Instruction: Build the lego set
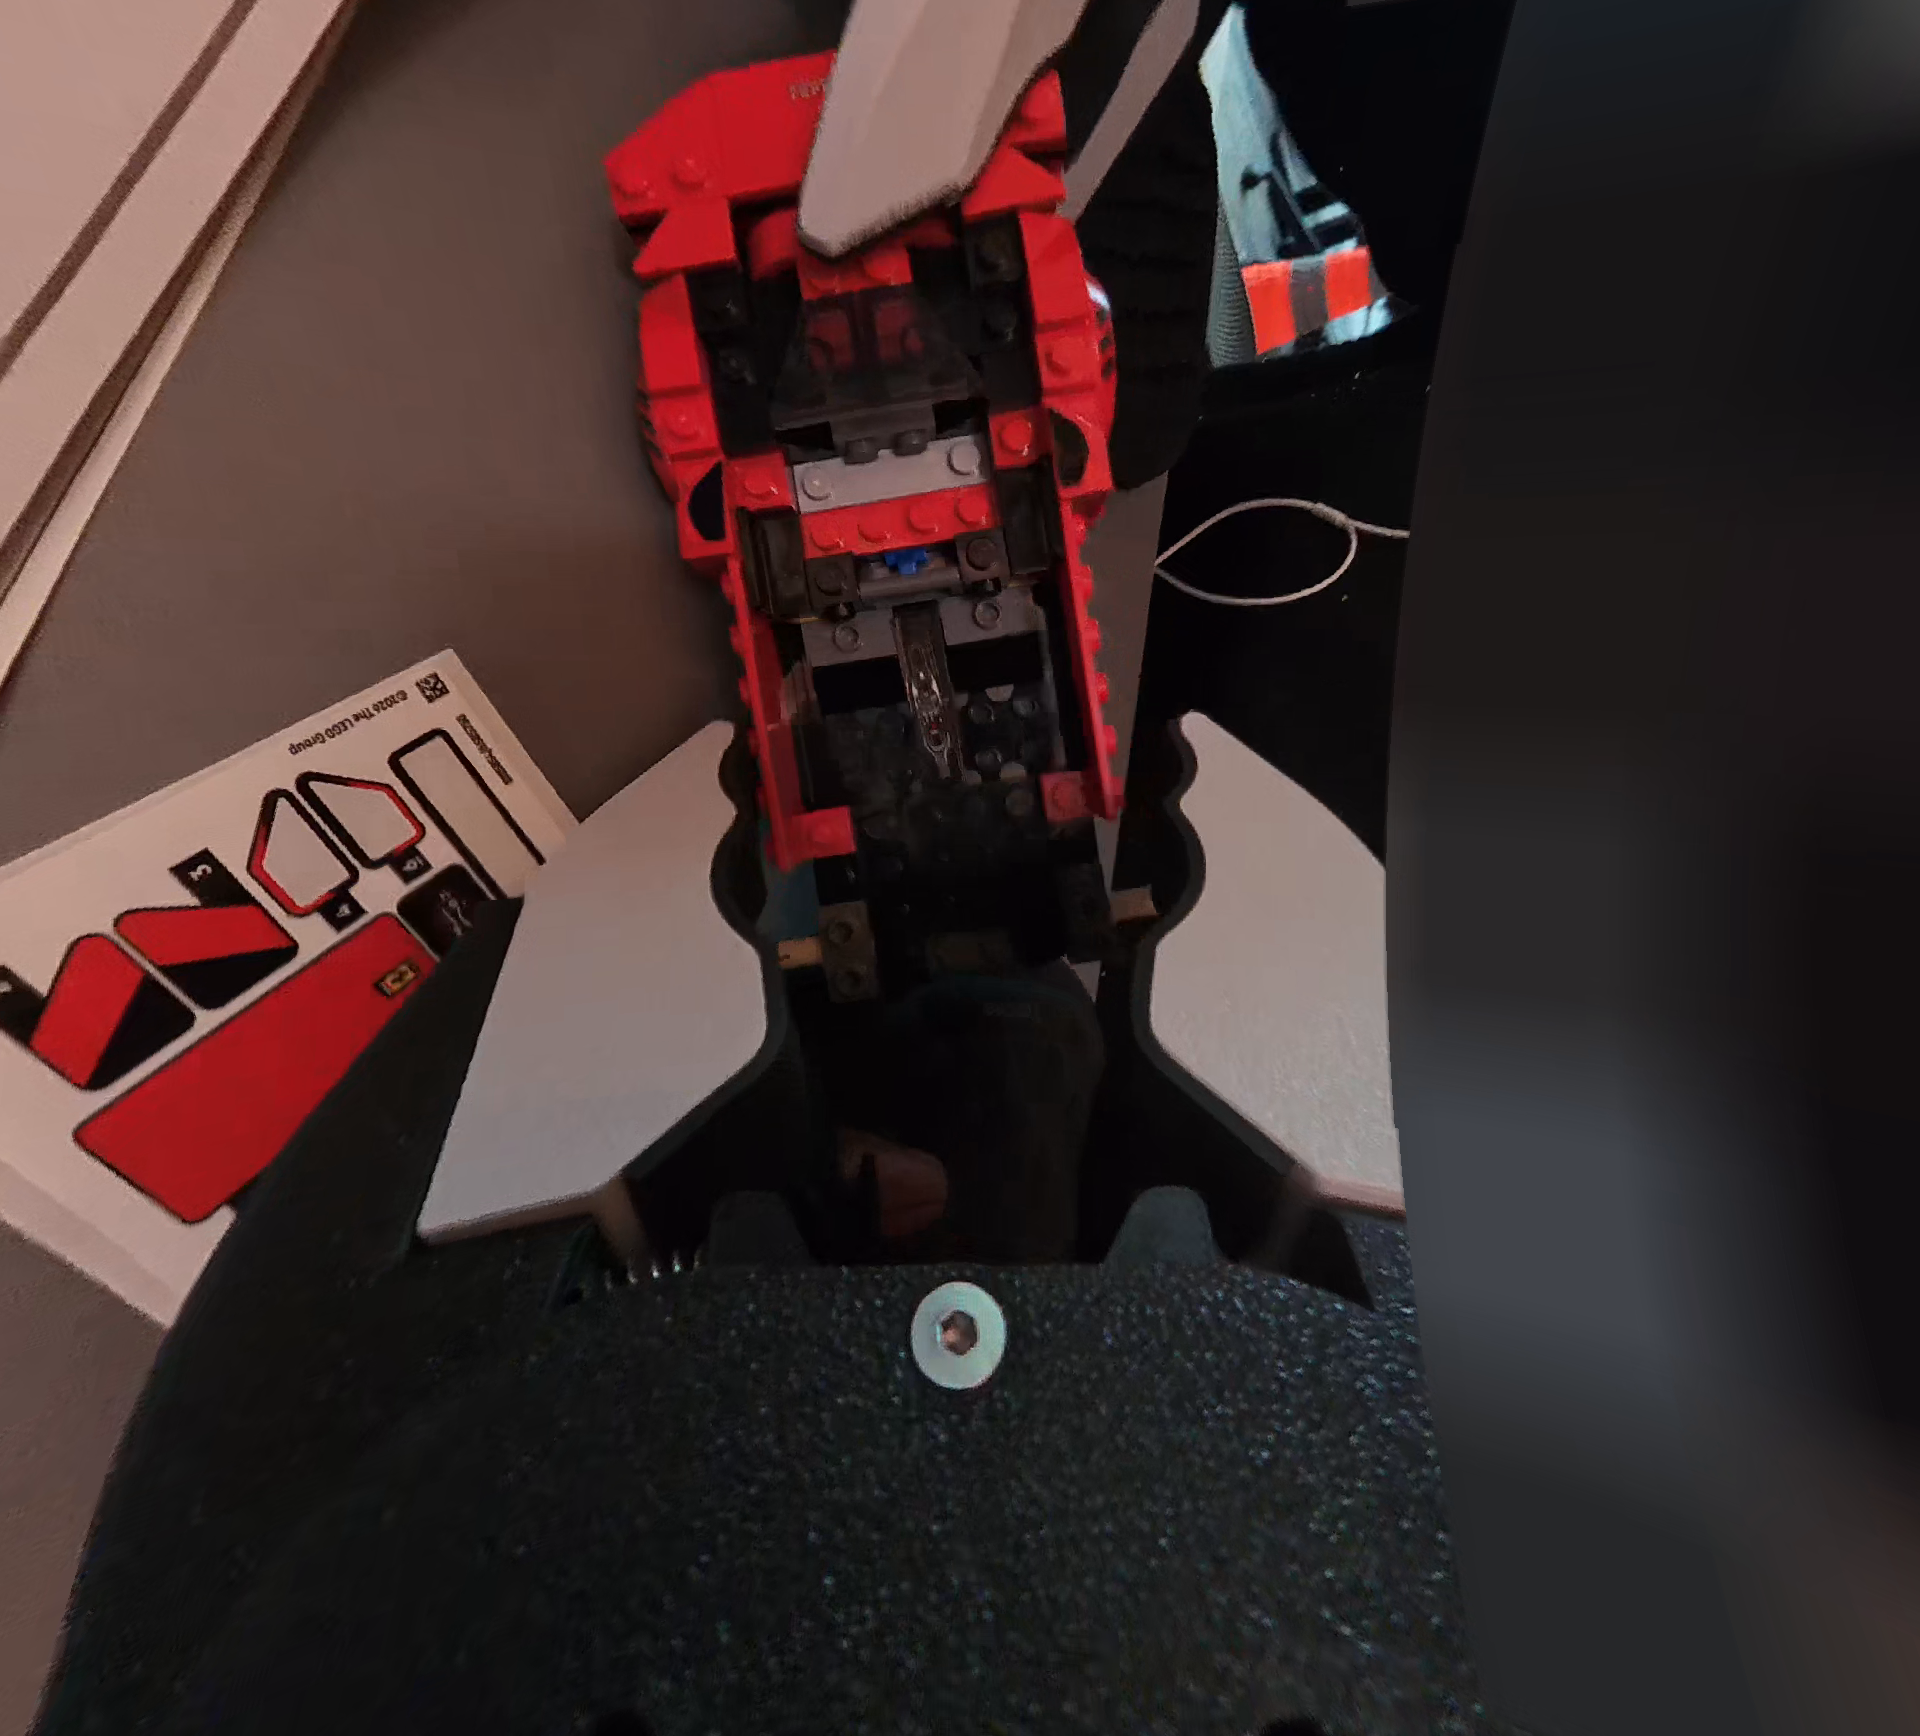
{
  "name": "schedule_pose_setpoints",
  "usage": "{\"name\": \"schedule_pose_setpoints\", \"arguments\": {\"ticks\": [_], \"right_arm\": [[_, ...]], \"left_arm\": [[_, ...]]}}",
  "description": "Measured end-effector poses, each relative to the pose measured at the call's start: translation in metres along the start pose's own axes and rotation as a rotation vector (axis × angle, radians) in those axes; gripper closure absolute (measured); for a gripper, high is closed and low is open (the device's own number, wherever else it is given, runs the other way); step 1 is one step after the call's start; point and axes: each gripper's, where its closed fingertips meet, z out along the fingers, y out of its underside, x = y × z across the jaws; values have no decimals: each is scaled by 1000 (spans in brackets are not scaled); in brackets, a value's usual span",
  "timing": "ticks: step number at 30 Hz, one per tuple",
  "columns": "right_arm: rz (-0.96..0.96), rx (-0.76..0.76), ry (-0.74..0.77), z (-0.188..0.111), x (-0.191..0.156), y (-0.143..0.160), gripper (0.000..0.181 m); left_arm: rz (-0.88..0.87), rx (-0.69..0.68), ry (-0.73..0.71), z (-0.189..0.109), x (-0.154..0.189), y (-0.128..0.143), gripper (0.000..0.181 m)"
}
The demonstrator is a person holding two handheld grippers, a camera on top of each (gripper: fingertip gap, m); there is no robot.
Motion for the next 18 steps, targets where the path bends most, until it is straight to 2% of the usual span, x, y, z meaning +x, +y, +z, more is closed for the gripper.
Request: {"name": "schedule_pose_setpoints", "arguments": {"ticks": [4,10,15,18], "right_arm": [[38,-17,-36,0,0,0,144],[120,-61,-132,-1,0,1,144],[223,-89,-232,-3,-1,-2,144],[258,-106,-277,-5,-2,-1,144]], "left_arm": [[117,-6,-157,-8,-2,4,99],[478,89,-651,-21,-4,-8,98],[671,177,-947,-12,-6,-17,118],[754,278,-1012,-13,-4,-26,132]]}}
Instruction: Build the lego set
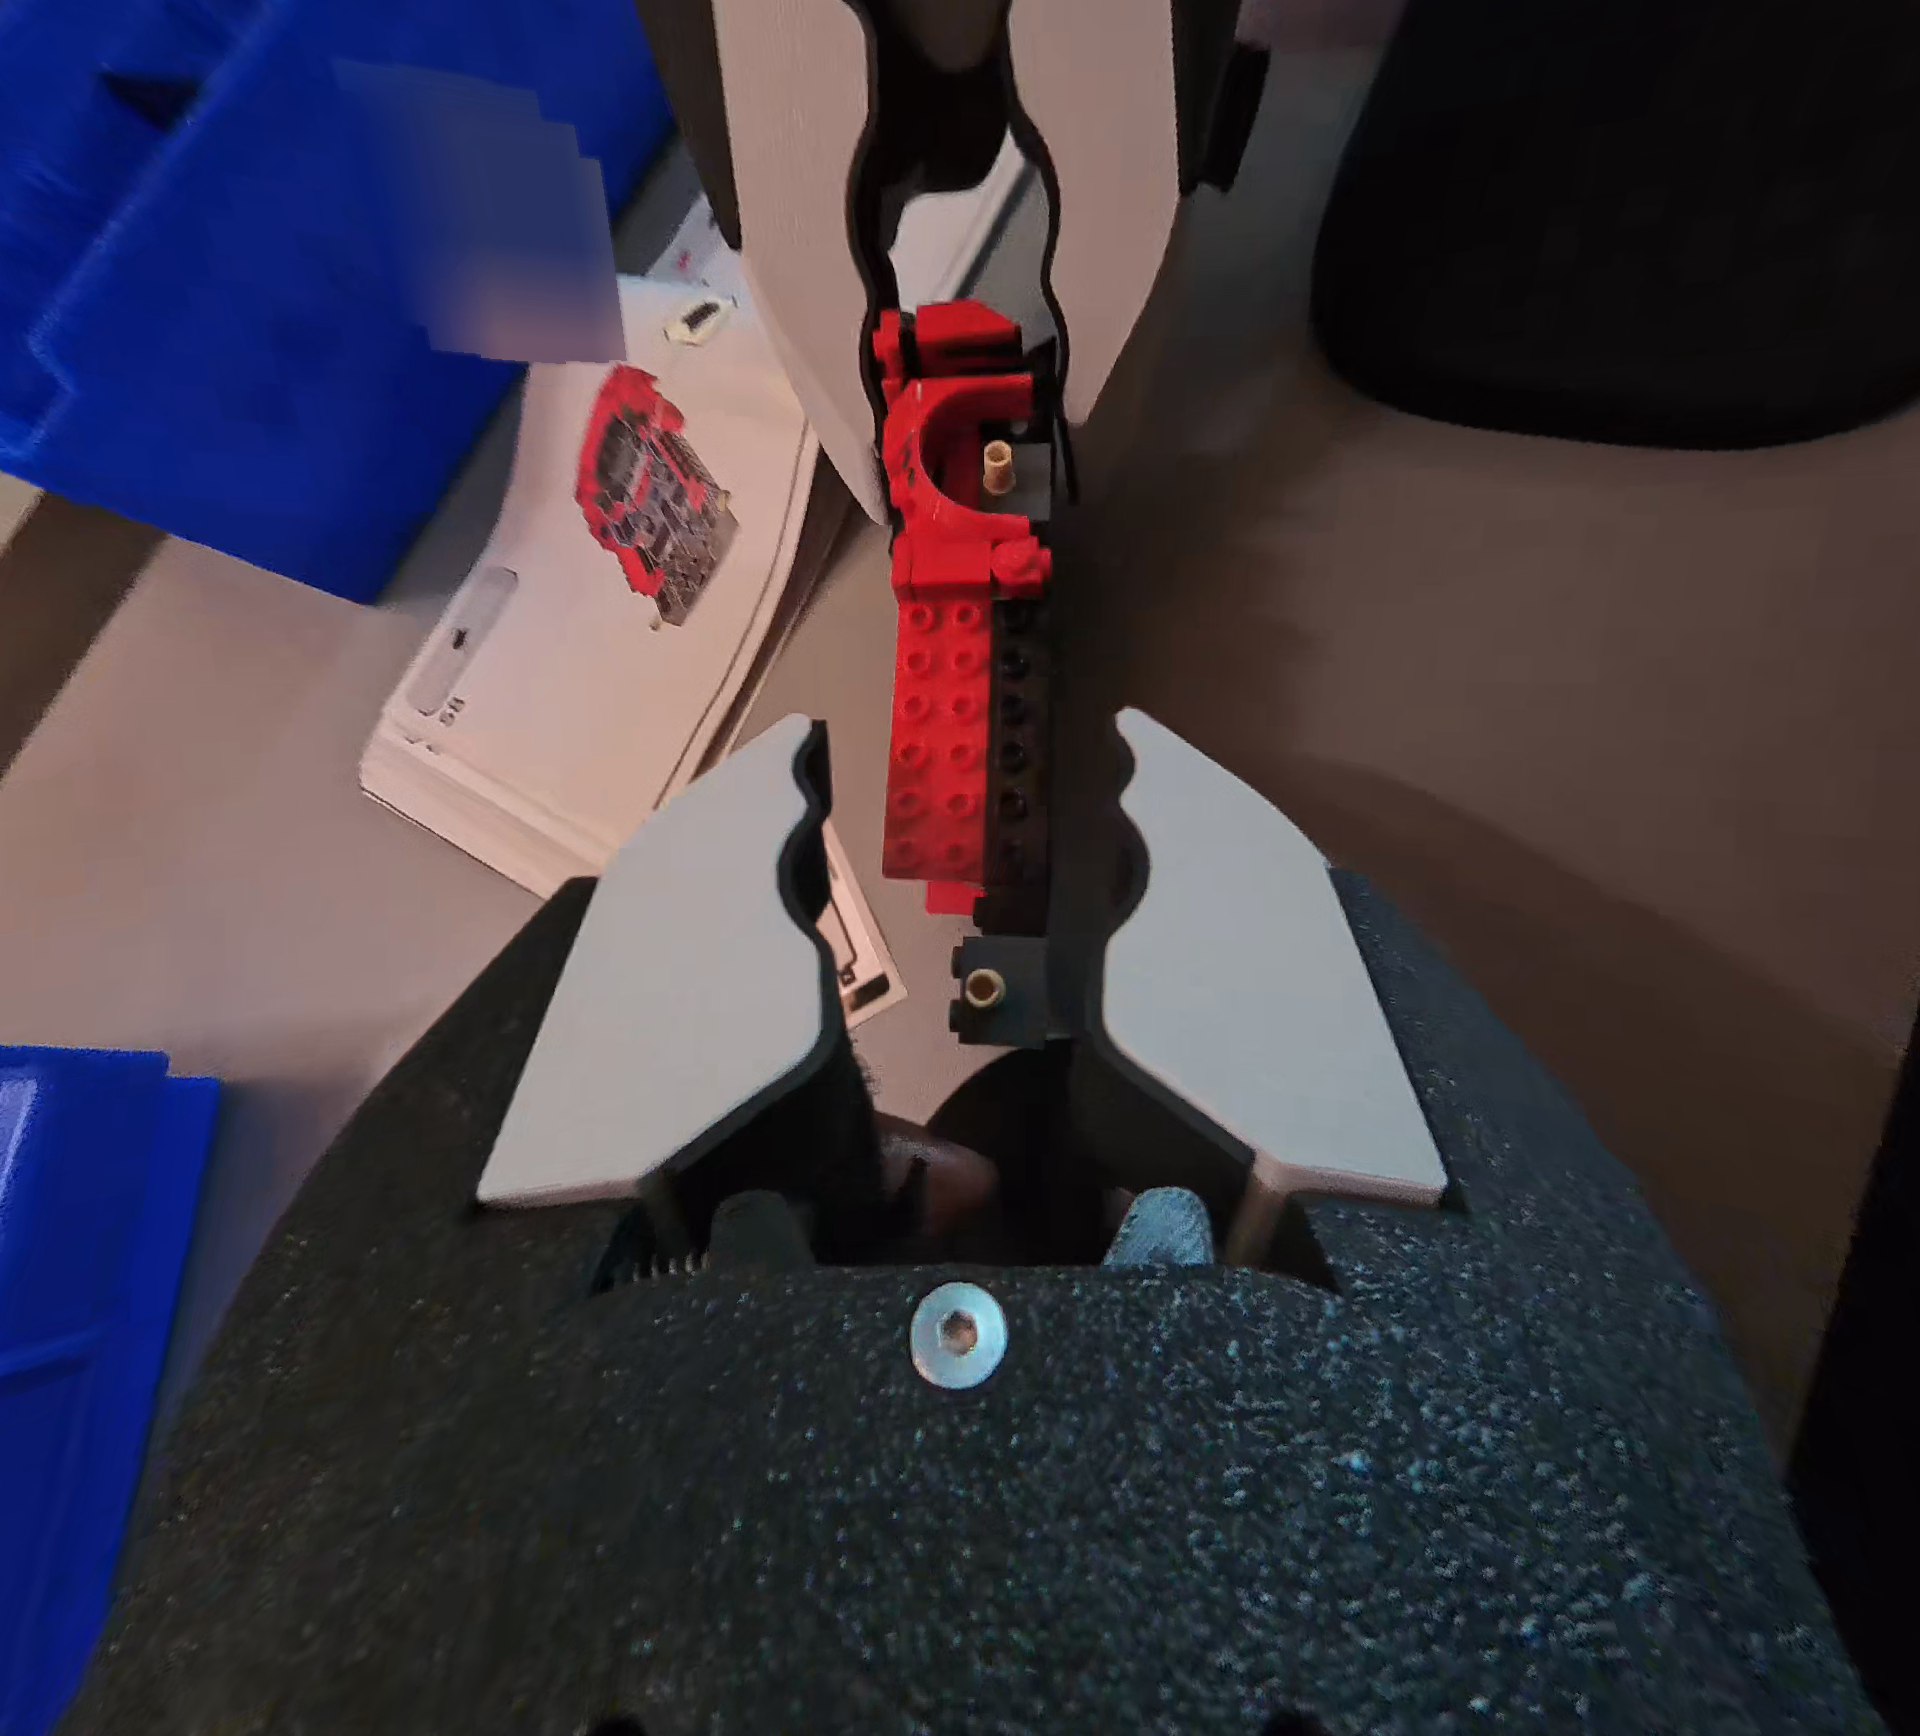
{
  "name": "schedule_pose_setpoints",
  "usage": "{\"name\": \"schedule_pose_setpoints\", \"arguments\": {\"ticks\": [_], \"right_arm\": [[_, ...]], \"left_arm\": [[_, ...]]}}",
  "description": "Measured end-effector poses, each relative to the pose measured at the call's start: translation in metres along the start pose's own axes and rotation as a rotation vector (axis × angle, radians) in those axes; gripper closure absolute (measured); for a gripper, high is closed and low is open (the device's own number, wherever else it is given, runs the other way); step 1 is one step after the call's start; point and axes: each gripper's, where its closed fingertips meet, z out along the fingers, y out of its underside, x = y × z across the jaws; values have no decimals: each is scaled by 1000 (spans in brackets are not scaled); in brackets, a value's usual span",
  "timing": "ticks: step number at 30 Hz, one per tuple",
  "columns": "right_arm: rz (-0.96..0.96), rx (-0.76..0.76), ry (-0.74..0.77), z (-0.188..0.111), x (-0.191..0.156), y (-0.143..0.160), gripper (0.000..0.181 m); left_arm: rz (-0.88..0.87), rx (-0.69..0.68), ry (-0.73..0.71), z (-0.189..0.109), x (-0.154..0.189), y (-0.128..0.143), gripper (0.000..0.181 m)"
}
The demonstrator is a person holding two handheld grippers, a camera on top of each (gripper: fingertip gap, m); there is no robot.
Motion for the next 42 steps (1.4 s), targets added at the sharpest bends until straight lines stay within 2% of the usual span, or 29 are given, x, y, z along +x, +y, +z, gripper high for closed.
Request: {"name": "schedule_pose_setpoints", "arguments": {"ticks": [4,13,19,26,32,36,42], "right_arm": [[6,-3,-33,-1,-2,2,144],[11,-18,-84,-3,-5,8,144],[47,-26,-12,-8,-3,15,130],[132,-20,125,-31,-9,28,130],[340,10,266,-68,-25,54,146],[497,33,379,-93,-31,75,171],[548,150,381,-88,-47,48,170]], "left_arm": [[19,48,1,-1,1,1,145],[30,89,15,4,7,1,149],[48,88,-39,5,7,-1,150],[-21,74,-50,5,10,-6,151],[-56,72,-85,5,13,-10,151],[-44,62,-125,7,14,-10,151],[-54,60,-125,9,18,-13,151]]}}
